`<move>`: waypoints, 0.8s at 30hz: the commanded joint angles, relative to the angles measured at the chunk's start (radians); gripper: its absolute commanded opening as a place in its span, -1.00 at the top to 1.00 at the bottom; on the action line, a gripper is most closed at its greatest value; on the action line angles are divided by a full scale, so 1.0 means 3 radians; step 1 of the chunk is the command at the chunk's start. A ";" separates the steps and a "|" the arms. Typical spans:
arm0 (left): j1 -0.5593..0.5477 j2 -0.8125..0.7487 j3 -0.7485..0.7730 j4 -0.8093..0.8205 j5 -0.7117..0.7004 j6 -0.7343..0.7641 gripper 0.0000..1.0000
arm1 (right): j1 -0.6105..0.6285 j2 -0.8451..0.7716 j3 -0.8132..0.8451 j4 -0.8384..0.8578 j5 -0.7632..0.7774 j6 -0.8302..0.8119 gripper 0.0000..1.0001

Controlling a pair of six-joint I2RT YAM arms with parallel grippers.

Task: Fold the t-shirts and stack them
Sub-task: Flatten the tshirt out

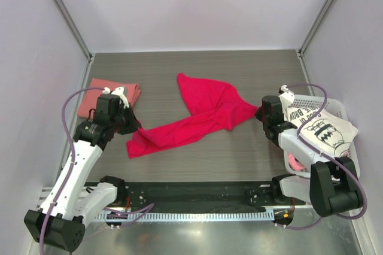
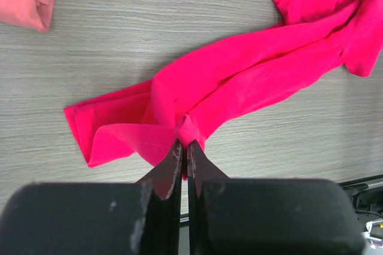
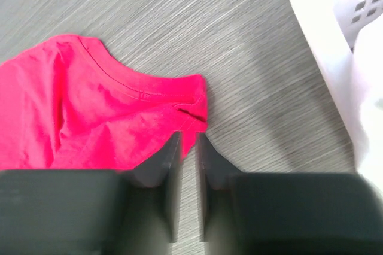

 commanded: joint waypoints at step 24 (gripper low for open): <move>-0.0039 -0.0069 -0.0008 0.0110 0.0011 0.0058 1.00 | -0.0010 0.1236 0.0474 0.0376 -0.0144 -0.0162 0.12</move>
